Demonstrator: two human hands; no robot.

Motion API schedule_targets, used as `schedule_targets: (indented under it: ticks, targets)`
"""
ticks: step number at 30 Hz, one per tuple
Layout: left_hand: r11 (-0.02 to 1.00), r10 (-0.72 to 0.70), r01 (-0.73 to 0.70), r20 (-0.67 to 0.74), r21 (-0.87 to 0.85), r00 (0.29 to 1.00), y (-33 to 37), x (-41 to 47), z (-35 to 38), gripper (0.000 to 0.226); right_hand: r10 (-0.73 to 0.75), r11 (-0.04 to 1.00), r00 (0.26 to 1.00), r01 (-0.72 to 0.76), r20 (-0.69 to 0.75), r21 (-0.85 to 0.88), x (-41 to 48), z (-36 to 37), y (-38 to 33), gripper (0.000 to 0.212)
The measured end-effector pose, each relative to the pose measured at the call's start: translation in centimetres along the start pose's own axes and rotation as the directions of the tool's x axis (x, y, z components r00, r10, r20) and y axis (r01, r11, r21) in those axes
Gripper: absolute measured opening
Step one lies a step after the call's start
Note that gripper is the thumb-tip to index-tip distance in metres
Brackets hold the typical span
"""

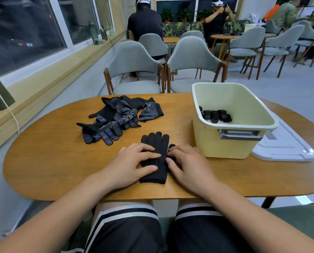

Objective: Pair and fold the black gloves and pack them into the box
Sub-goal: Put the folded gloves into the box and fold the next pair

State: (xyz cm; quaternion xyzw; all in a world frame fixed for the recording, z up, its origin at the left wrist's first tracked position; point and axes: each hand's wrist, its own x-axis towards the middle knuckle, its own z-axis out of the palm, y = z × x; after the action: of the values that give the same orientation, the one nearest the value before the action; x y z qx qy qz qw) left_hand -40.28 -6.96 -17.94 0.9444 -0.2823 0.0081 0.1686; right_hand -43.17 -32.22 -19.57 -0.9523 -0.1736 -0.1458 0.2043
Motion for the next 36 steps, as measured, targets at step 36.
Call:
schedule_targets:
  ticks: [36]
  targets:
    - [0.979,0.176,-0.199,-0.302,-0.047,0.937,1.3,-4.8,1.4,0.011,-0.409,0.907,0.912,0.403,0.029,0.120,-1.5,-0.6,-0.1,0.038]
